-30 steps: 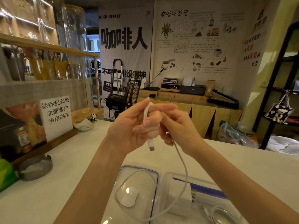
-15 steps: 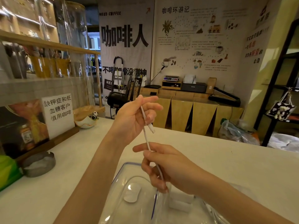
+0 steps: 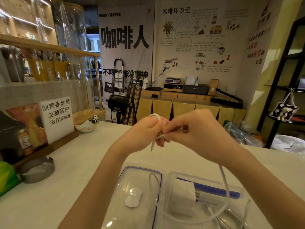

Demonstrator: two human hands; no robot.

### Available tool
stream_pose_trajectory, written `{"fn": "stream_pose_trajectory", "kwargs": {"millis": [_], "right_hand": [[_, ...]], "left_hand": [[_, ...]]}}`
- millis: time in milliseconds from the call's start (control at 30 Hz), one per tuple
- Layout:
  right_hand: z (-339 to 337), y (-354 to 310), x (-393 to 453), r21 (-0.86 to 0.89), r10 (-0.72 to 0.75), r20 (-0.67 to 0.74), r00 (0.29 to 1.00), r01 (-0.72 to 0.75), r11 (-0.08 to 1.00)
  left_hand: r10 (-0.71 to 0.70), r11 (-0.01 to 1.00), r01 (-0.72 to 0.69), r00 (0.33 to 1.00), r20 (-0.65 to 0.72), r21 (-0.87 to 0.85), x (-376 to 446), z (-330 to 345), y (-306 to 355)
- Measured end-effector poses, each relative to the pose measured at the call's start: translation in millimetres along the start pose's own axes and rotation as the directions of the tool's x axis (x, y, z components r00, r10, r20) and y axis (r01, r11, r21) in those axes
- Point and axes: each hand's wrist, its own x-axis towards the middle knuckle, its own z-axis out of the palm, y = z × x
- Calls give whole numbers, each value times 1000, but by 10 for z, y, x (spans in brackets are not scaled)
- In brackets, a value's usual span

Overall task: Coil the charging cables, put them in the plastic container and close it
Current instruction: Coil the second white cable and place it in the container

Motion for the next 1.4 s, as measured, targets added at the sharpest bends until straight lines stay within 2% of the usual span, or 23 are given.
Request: {"fn": "stream_pose_trajectory", "kwargs": {"millis": [67,167,267,333,400,467,500,600,667,700,767,833,867,933,1033,1133,1233,1300,1400], "right_hand": [[-89,40,29,-17,-92,-33,995,92,996],[-173,143,66,8,-186,-74,980,187,982],[-201,235,75,138,-197,-120,973,213,967],[-189,285,85,218,-186,-134,973,212,953],[-144,343,93,340,-124,-186,975,182,923],[-59,391,79,523,10,-218,976,108,846],[3,403,69,598,66,-203,977,70,798],[206,368,48,748,151,-131,980,-2,663],[343,326,40,815,191,-94,977,-35,578],[412,298,30,827,211,-68,975,-63,559],[541,226,-2,821,230,3,973,-134,554],[630,149,-23,806,198,82,977,-182,563],[654,115,-31,792,183,130,974,-213,572],[665,64,-50,766,176,244,954,-301,568],[671,40,-93,746,183,371,911,-409,526],[642,40,-128,698,229,407,884,-463,546],[554,32,-128,614,254,449,857,-502,609],[484,30,-118,541,262,455,851,-498,678],[344,6,-87,361,303,443,844,-477,801]], "left_hand": [[-8,995,19,994,113,-96,-4,50,20],[8,911,87,974,226,-403,0,36,11],[51,872,123,939,339,-473,-6,13,1],[100,842,175,878,467,-510,-17,1,2],[235,775,211,780,580,-596,-23,-36,-1],[373,680,247,694,616,-690,-30,-71,-5],[419,631,267,674,609,-729,-27,-71,-4],[510,460,270,699,501,-846,-8,-15,42],[542,235,313,744,391,-920,8,-15,67],[517,118,320,789,333,-940,17,-47,71],[451,-41,300,857,250,-953,47,-92,21],[372,-88,243,907,195,-966,82,-73,-53],[302,-71,190,940,160,-979,102,-52,-90],[139,45,47,989,52,-998,123,-43,-159],[10,177,-58,998,-57,-983,145,-78,-226],[-65,369,-85,991,-117,-925,158,-125,-259],[-142,615,-72,969,-200,-785,155,-145,-296],[-158,755,-13,967,-200,-656,155,-135,-322],[-145,953,98,978,-148,-285,144,-43,-339]]}}
